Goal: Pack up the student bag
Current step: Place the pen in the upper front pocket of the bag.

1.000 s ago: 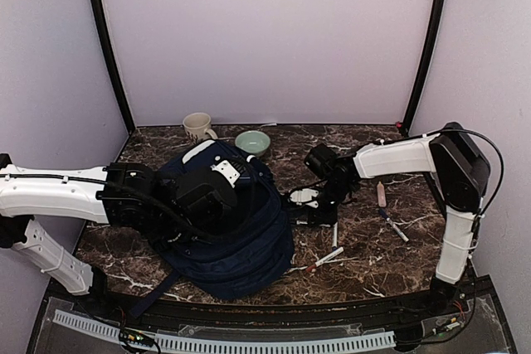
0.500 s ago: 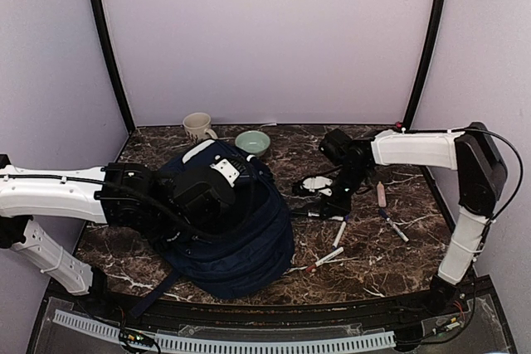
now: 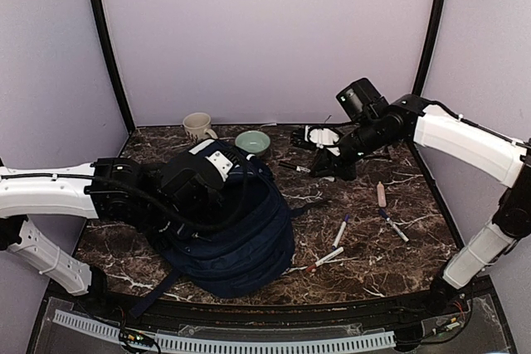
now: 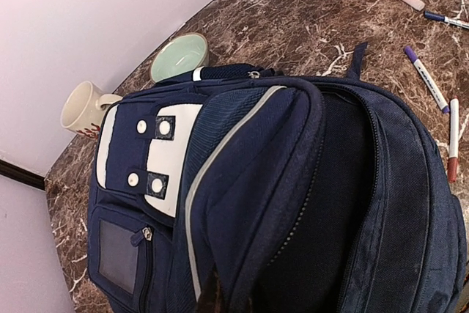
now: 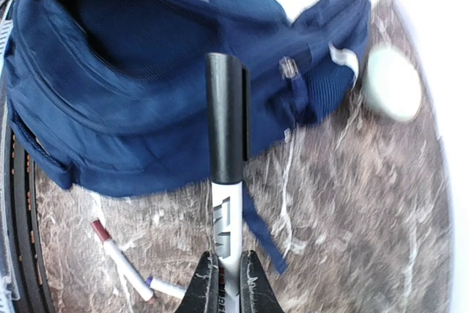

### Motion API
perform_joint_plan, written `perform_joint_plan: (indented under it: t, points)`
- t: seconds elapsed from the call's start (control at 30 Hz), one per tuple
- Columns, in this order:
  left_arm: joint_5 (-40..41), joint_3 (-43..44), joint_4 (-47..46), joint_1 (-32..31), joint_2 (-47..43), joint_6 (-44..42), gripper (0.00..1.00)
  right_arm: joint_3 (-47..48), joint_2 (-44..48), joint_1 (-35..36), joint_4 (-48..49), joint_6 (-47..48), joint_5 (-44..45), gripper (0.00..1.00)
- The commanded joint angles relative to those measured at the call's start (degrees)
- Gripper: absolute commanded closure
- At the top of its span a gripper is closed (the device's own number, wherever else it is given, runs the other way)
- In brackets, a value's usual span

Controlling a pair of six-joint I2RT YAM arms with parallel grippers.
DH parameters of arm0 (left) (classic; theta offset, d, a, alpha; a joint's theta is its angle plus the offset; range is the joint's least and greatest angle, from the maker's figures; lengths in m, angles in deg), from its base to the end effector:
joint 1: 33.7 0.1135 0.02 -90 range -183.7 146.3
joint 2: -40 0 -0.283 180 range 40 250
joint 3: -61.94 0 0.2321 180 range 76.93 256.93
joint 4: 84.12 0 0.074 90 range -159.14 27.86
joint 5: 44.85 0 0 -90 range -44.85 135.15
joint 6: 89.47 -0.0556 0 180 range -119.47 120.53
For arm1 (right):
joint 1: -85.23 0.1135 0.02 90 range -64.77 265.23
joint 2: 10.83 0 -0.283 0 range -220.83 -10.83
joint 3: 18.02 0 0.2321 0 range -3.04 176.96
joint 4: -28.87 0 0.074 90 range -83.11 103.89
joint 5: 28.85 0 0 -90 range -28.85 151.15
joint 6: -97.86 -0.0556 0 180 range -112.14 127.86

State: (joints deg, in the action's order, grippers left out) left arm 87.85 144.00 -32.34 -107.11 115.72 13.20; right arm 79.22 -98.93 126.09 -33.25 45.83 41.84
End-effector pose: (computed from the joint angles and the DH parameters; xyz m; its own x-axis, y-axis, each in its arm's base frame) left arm 0.1108 -0.2398 0.3315 -0.3232 0.5202 -0.7906 0.5100 0.7994 0.3175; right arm 0.2269 0.2206 0.3322 -0.0035 -0.7708 -0.6371 -0.9770 0.1386 -0.1623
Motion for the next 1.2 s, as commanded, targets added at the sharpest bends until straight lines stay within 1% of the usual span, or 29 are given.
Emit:
perform_joint_plan:
  t: [0.0,0.47,0.63,0.9,1.1,1.13,1.17]
  points:
    - [-0.5,1.1,-8.4,0.4,-3.1,1.3,1.00,-0.8,1.9,6.2,6.7,2.8,6.9,0.96]
    - [-1.2,1.9,-7.7,1.0,-4.8,4.4,1.00,-0.8,-1.0,21.6,13.6,11.0,21.3,0.96]
    - [-1.8,2.0,-7.8,1.4,-5.9,4.8,1.00,-1.6,-2.8,25.5,15.8,14.8,27.3,0.96]
    - [-4.1,2.3,-8.8,2.3,-7.7,4.7,1.00,-1.6,-8.4,30.0,25.0,20.5,37.1,0.96]
    - [-4.5,2.8,-8.1,2.6,-7.6,5.1,1.00,-0.1,-13.1,31.0,31.8,23.5,40.1,0.97]
    - [-4.5,2.8,-7.9,2.6,-7.6,5.4,1.00,-0.4,-13.4,31.1,33.6,23.7,41.0,0.95]
    - [-4.4,2.8,-7.6,2.6,-7.7,5.6,1.00,-1.1,-13.7,31.3,38.4,23.8,42.9,0.90]
